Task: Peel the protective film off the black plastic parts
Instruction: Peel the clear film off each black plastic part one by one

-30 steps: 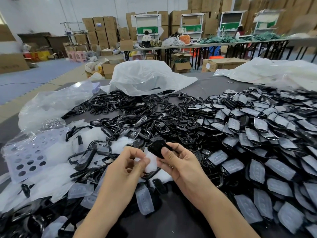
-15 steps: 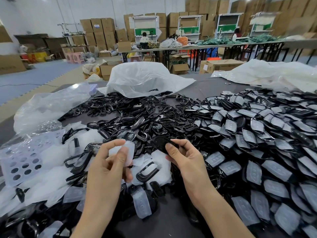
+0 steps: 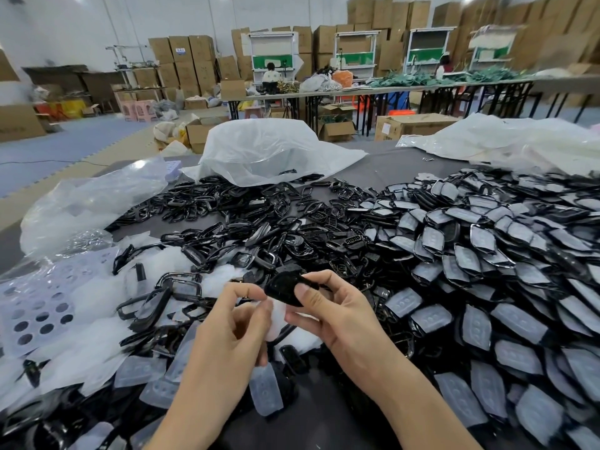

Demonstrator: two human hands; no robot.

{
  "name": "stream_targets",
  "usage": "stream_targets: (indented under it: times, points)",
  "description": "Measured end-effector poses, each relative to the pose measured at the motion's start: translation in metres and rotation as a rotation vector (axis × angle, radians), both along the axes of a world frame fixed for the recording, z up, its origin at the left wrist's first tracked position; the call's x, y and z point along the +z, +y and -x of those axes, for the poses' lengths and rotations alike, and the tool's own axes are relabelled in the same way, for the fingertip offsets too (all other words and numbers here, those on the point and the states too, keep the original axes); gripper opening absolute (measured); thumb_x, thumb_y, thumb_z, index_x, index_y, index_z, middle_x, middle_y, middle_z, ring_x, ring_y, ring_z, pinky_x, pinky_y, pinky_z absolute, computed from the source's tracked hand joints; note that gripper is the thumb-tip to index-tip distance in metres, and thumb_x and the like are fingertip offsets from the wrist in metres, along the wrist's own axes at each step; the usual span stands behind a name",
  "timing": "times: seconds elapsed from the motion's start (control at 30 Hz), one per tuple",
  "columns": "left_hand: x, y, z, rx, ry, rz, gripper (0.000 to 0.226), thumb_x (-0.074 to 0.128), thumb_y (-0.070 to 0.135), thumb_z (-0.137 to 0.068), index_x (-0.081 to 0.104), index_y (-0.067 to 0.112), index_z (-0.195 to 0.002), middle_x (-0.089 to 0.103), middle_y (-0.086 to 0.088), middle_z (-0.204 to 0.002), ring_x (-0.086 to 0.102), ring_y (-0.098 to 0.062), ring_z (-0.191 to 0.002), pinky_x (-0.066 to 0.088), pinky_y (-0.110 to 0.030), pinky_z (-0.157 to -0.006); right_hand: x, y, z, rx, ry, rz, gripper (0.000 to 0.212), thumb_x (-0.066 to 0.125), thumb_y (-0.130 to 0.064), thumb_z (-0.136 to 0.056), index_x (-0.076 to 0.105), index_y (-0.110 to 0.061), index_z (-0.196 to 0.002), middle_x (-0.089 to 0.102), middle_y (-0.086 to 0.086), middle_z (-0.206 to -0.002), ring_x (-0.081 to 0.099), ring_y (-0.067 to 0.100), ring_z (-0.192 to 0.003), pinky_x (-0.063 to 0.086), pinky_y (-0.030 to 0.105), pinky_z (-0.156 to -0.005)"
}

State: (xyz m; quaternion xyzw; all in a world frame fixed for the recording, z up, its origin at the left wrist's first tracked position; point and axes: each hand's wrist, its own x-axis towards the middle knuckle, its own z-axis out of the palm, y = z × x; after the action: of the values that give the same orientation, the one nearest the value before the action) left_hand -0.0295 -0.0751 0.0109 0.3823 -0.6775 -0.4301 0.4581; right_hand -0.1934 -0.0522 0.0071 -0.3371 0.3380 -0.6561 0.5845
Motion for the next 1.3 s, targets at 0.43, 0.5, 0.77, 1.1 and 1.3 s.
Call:
stream_targets:
  times: [0.43,0.5,0.77,1.1,1.3]
  points:
    - [-0.006,0.000,0.000,0.053,-0.387,0.467,0.016,0.055,0.032,-0.094,0.064,0.034,-0.107,0.056,0.026,-0.107,0.060,-0.003,-0.086,0.044,-0.010,-0.074,-0.003,-0.004,0.004,-0.174,-0.018,-0.038,0.028,0.075,-0.018,-0.073,0.068,-0.008,-0.098,0.076,0.005,-0.087,0.073,0.019,-0.082,0.059,0.024,-0.075]
    - [-0.007,-0.002,-0.002,0.070,-0.384,0.479,0.021,0.051,0.034,-0.095,0.065,0.033,-0.110,0.056,0.026,-0.109,0.060,-0.001,-0.090,0.041,-0.005,-0.073,-0.004,-0.004,0.004,-0.174,-0.022,-0.037,0.029,0.076,-0.018,-0.073,0.068,-0.007,-0.098,0.076,0.005,-0.086,0.073,0.019,-0.080,0.059,0.024,-0.074]
    - [-0.010,-0.002,-0.001,0.094,-0.418,0.561,0.018,0.053,0.036,-0.100,0.068,0.030,-0.106,0.054,0.021,-0.108,0.058,0.000,-0.091,0.041,-0.007,-0.068,-0.006,-0.005,0.006,-0.211,0.015,-0.041,0.020,0.078,-0.020,-0.075,0.073,-0.015,-0.093,0.076,0.007,-0.091,0.075,0.023,-0.087,0.059,0.024,-0.076]
    - [0.001,0.004,0.008,0.076,0.098,0.026,0.010,0.066,0.035,-0.082,0.072,0.039,-0.088,0.073,0.004,-0.079,0.069,-0.010,-0.074,0.049,-0.010,-0.065,-0.006,0.001,-0.004,-0.164,0.244,-0.042,0.009,0.075,-0.015,-0.089,0.072,-0.023,-0.089,0.070,0.006,-0.082,0.069,0.014,-0.076,0.055,0.019,-0.067]
    - [-0.001,0.001,0.007,0.154,0.220,-0.009,0.010,0.069,0.020,-0.088,0.068,0.029,-0.082,0.071,-0.001,-0.083,0.070,-0.017,-0.067,0.054,-0.017,-0.062,-0.005,0.003,-0.009,-0.096,0.251,-0.011,0.014,0.082,-0.023,-0.083,0.069,-0.022,-0.088,0.065,0.004,-0.079,0.070,0.015,-0.079,0.059,0.026,-0.081]
